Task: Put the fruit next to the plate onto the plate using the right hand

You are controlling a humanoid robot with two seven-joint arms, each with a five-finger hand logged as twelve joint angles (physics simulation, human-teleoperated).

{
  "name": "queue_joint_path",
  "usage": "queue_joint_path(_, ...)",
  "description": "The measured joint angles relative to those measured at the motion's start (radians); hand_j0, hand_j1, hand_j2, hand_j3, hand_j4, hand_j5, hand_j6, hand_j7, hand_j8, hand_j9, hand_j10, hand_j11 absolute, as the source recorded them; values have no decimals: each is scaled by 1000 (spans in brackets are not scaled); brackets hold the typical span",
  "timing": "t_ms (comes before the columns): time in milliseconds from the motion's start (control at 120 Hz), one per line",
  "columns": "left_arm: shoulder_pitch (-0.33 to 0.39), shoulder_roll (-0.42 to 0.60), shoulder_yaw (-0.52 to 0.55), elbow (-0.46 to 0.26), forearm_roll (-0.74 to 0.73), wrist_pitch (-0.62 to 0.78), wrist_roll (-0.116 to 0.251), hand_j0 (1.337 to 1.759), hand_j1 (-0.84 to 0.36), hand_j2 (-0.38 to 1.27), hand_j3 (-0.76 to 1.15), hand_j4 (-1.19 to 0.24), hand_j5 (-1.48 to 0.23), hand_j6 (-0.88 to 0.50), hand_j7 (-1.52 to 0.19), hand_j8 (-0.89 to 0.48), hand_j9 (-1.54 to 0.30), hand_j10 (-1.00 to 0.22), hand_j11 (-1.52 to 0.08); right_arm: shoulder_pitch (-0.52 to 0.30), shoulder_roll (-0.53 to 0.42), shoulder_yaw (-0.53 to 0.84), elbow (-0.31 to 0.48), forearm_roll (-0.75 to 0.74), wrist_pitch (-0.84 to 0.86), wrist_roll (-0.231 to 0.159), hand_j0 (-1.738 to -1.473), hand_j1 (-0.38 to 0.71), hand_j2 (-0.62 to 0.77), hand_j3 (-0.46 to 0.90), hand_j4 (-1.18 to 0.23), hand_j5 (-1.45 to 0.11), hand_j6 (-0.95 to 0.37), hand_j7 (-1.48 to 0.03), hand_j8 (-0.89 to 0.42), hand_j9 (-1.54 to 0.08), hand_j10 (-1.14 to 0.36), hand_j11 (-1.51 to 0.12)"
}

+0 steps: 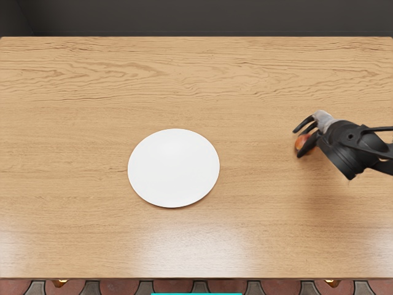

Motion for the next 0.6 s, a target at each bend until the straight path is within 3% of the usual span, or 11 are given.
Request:
queue_joint_path(275,0,0,0,0,0,0,0,1658,69,47,0,-234,-304,-234,-304,-234,-304,-234,-304,-3,-15,87,21,14,1,0,-1651,184,265,0,-780,-1025,-587,-1018,-493,-1039,-654,-1043)
queue_joint_path(400,0,0,0,0,0,0,0,1658,69,47,0,-234,-304,-234,-304,-234,-304,-234,-304,-8,-12,138,46,23,1,0,-1652,211,480,1,-818,-1084,-596,-1071,-514,-1097,-683,-1108)
queue_joint_path(600,0,0,0,0,0,0,0,1658,69,47,0,-234,-304,-234,-304,-234,-304,-234,-304,-24,52,218,61,67,2,2,-1654,225,574,0,-839,-1140,-594,-1111,-526,-1152,-719,-1170)
